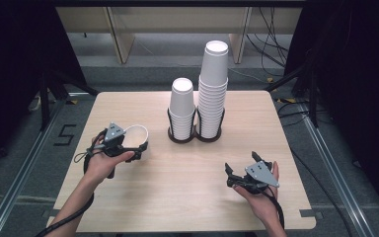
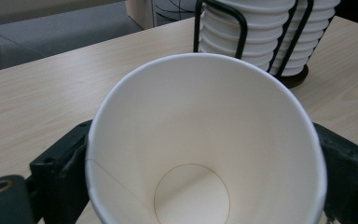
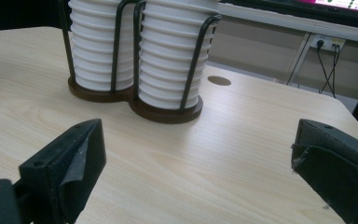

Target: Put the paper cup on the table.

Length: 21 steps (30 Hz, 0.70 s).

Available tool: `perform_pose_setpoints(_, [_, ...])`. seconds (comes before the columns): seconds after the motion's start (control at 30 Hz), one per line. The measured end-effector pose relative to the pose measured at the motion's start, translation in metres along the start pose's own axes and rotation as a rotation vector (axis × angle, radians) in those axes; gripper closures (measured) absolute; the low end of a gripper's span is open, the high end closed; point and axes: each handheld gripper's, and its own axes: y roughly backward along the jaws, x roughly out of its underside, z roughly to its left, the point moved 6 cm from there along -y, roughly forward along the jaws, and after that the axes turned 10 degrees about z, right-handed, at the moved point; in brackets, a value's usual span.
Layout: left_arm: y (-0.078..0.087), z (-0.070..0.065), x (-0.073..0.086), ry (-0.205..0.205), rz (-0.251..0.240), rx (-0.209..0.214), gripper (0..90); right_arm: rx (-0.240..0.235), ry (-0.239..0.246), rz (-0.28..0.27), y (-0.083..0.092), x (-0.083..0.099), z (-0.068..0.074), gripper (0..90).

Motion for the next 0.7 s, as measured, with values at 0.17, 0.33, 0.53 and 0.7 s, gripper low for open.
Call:
perform_pose_setpoints(0.17, [0.001, 0.007, 0.003, 0.018, 0.002, -0.016, 7.6, 0.02, 0.022, -0.012, 0.0, -0.001, -0.004, 4.2])
perform_pose_setpoints(0.33, [0.003, 0.018, 0.007, 0.024, 0.017, -0.047, 7.7, 0.005, -0.003, -0.004, 0.0, 0.0, -0.002, 4.3])
perform_pose_setpoints(0.53, [0.005, 0.03, 0.008, 0.021, 0.039, -0.093, 7.6, -0.007, -0.003, -0.013, -0.002, 0.0, 0.0, 4.3])
perform_pose_setpoints(0.7, [0.006, 0.034, 0.008, 0.023, 0.066, -0.11, 7.6, -0.001, -0.008, 0.003, -0.001, 0.001, 0.0, 4.3])
